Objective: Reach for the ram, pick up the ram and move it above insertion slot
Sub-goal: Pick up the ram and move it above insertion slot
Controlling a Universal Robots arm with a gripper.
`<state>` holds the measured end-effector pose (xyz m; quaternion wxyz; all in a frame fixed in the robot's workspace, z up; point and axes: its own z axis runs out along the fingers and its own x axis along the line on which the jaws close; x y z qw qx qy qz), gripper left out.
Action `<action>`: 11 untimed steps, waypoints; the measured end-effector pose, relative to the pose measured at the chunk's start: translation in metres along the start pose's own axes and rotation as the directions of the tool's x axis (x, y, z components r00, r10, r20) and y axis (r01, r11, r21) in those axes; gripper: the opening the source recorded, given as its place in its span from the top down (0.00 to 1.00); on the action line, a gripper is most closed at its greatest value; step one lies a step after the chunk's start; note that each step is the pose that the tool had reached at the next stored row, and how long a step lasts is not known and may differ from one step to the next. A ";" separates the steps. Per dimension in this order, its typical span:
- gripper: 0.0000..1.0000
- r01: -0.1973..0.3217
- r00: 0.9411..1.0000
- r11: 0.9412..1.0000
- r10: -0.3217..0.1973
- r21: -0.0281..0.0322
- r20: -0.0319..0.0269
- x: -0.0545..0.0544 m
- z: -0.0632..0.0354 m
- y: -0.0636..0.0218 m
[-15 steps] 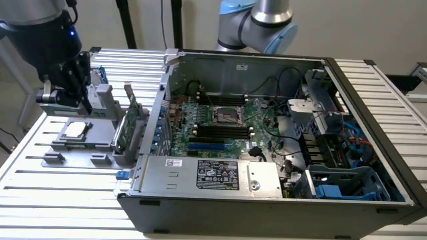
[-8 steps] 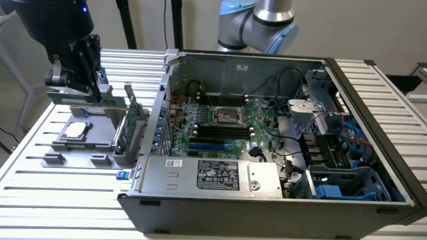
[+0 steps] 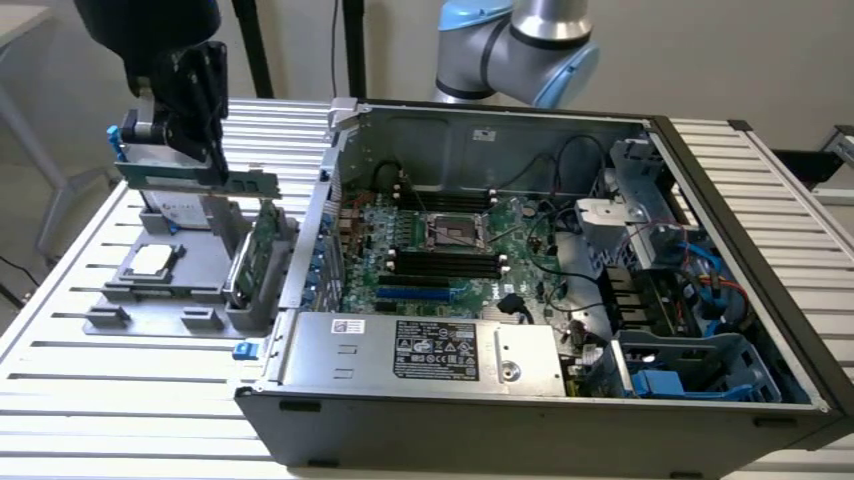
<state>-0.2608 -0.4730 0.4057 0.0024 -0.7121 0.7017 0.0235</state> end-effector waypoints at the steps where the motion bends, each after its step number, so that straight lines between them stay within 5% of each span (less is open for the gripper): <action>1: 0.87 0.000 1.000 1.000 0.000 0.000 0.002 0.000 -0.0004 -0.0035; 6: 0.87 0.000 1.000 1.000 0.000 0.000 0.014 -0.002 -0.0015 -0.0204; 11: 0.87 0.001 1.000 1.000 -0.001 0.000 0.019 -0.003 -0.0021 -0.0426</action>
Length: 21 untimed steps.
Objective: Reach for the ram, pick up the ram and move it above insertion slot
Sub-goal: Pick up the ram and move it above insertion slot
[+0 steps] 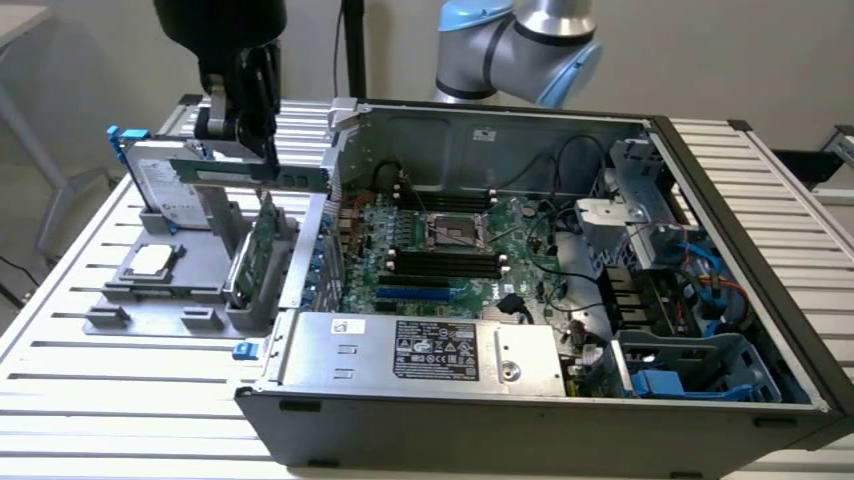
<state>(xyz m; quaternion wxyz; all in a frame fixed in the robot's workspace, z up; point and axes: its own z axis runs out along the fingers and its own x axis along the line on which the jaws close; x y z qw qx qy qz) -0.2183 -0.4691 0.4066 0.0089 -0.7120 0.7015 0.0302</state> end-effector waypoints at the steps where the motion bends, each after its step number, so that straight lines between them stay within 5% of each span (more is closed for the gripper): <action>1: 0.87 0.000 1.000 1.000 0.000 0.000 0.001 0.000 -0.0001 -0.0045; 21: 0.87 0.000 1.000 1.000 0.000 -0.002 0.009 -0.011 -0.0003 -0.0956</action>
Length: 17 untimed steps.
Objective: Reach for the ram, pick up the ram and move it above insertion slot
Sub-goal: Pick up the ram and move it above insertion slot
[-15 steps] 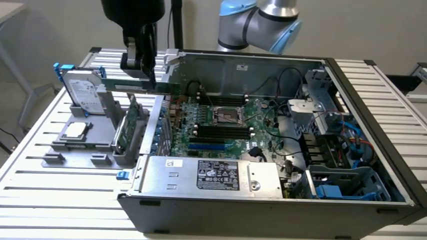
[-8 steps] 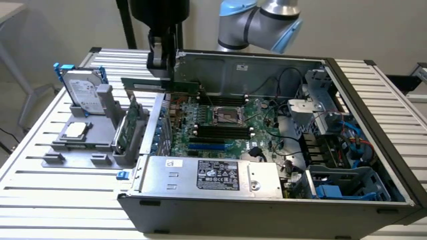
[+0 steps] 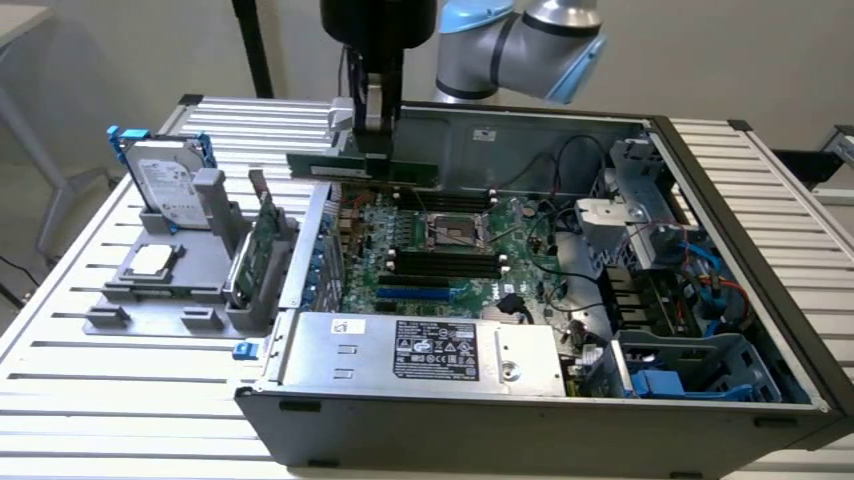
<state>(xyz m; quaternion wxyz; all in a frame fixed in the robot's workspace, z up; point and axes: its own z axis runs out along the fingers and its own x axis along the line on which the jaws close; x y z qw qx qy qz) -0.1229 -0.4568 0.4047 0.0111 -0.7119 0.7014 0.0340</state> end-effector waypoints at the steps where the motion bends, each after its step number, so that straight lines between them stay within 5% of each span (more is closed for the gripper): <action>1: 0.87 0.000 1.000 1.000 0.000 0.000 0.000 -0.002 0.0008 -0.0038; 17: 0.87 0.000 1.000 1.000 0.000 -0.001 0.000 -0.046 0.0161 -0.0407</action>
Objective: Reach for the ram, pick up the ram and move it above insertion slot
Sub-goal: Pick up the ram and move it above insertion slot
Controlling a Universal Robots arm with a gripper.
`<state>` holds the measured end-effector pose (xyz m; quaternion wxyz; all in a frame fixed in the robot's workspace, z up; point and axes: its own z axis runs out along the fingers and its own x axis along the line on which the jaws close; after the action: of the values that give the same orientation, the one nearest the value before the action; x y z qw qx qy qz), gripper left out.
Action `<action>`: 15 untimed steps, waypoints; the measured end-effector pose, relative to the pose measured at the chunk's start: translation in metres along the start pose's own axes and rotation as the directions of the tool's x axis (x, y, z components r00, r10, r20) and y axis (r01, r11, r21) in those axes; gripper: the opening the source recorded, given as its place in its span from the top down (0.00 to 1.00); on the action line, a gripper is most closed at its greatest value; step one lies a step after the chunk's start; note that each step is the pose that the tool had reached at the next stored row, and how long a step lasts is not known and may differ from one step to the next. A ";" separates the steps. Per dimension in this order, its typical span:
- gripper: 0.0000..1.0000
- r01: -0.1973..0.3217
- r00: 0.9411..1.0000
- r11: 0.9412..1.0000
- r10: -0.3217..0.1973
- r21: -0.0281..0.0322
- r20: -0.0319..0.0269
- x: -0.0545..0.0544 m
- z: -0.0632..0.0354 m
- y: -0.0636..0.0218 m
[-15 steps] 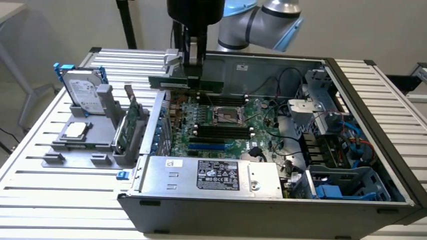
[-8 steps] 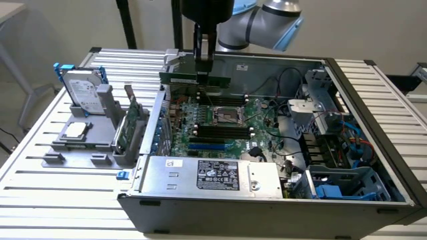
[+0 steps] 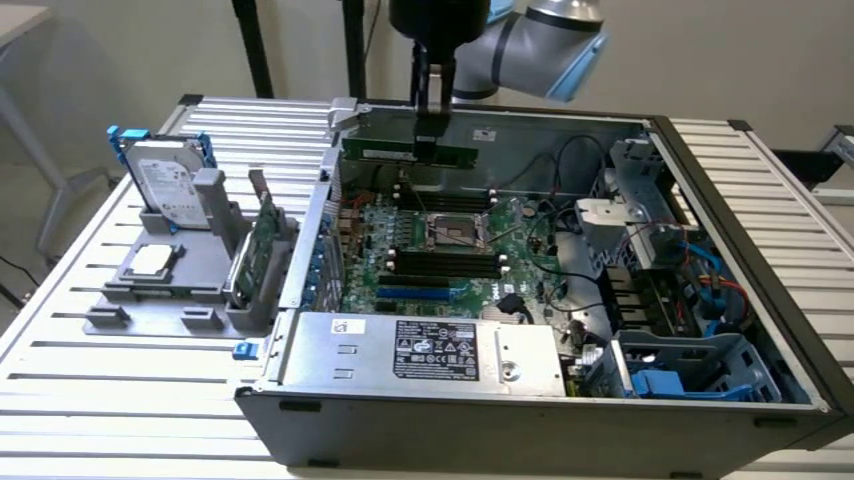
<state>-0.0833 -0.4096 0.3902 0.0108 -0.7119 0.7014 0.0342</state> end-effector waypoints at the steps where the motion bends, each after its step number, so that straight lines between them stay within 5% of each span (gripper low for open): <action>1: 0.87 0.000 1.000 1.000 0.000 0.000 0.000 -0.002 0.0010 -0.0023; 15: 0.87 0.000 1.000 1.000 0.000 0.001 0.000 -0.040 0.0161 -0.0344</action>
<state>-0.0500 -0.3686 0.3755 0.0111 -0.7119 0.7013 0.0339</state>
